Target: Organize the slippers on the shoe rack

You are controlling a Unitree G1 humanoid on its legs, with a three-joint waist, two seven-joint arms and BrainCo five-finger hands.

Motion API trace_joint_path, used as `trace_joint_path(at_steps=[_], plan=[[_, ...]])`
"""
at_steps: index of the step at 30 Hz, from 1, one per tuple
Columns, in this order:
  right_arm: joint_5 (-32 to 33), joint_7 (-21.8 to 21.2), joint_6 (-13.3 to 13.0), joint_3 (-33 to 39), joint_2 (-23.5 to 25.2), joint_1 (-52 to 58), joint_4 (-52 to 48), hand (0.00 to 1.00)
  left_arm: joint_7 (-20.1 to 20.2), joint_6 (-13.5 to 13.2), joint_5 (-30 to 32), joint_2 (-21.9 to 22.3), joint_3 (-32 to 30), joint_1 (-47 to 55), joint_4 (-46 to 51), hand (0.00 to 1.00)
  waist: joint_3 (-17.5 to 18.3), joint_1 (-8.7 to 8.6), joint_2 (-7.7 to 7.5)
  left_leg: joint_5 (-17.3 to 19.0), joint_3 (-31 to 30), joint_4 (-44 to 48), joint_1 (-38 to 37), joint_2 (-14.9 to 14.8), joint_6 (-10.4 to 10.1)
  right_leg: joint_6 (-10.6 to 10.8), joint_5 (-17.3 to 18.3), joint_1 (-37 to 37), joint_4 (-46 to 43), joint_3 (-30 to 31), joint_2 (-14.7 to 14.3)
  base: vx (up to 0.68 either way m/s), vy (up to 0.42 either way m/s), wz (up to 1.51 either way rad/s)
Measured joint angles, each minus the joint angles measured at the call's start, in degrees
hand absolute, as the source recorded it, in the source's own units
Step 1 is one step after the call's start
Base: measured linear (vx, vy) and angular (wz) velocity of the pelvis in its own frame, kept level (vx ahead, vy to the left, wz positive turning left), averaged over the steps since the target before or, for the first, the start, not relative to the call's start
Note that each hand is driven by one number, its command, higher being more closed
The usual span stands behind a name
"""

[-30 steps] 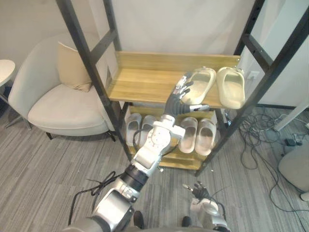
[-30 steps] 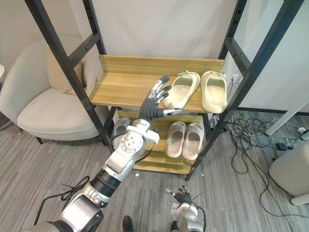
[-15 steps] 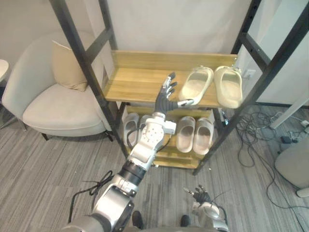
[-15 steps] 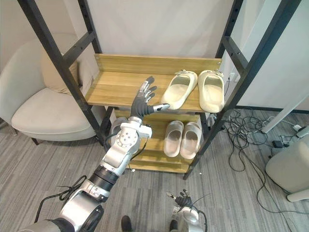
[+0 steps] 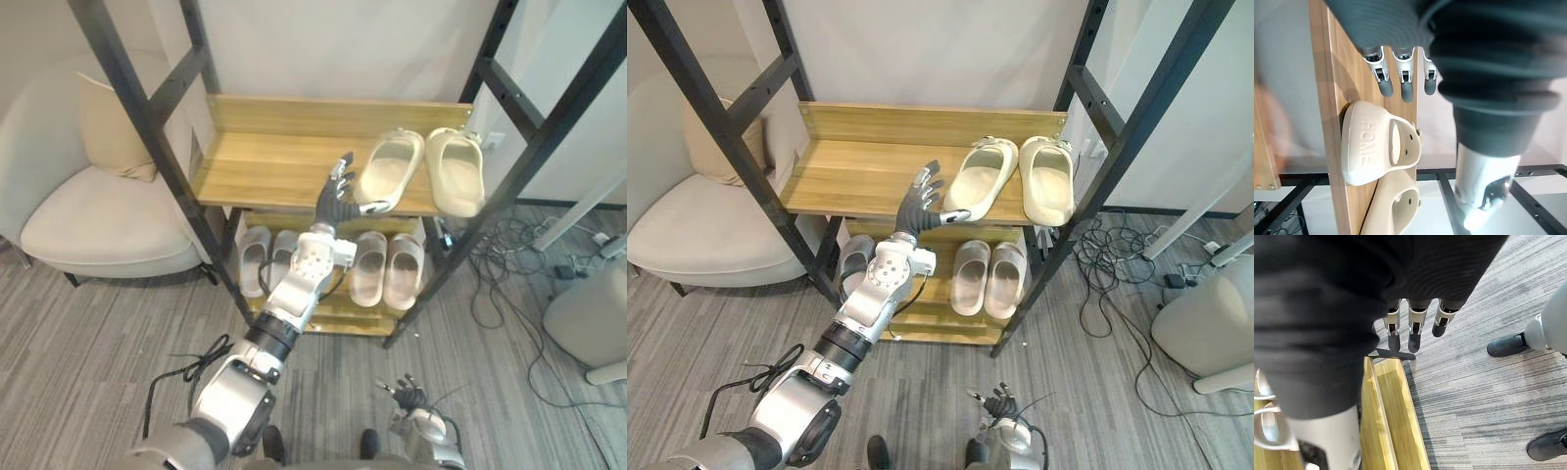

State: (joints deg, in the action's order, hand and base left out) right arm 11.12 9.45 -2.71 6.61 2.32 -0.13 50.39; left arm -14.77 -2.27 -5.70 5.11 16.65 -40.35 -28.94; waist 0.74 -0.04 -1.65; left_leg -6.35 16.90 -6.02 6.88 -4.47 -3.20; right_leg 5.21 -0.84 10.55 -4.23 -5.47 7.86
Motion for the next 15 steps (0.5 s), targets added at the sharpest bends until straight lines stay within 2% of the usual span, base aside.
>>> trace_joint_path(at_steps=[15], plan=[[0.07, 0.06, 0.0, 0.21, 0.32, -0.53, 0.0, 0.0, 0.0, 0.22, 1.11, 1.24, 0.36, -0.93, -3.62, 0.0, -0.36, -0.4, -0.77, 0.06, 1.32, -0.13, 0.03, 0.08, 0.09, 0.07, -0.79, 0.61, 0.53, 1.46, -0.07, -0.02, 0.024, -0.05]])
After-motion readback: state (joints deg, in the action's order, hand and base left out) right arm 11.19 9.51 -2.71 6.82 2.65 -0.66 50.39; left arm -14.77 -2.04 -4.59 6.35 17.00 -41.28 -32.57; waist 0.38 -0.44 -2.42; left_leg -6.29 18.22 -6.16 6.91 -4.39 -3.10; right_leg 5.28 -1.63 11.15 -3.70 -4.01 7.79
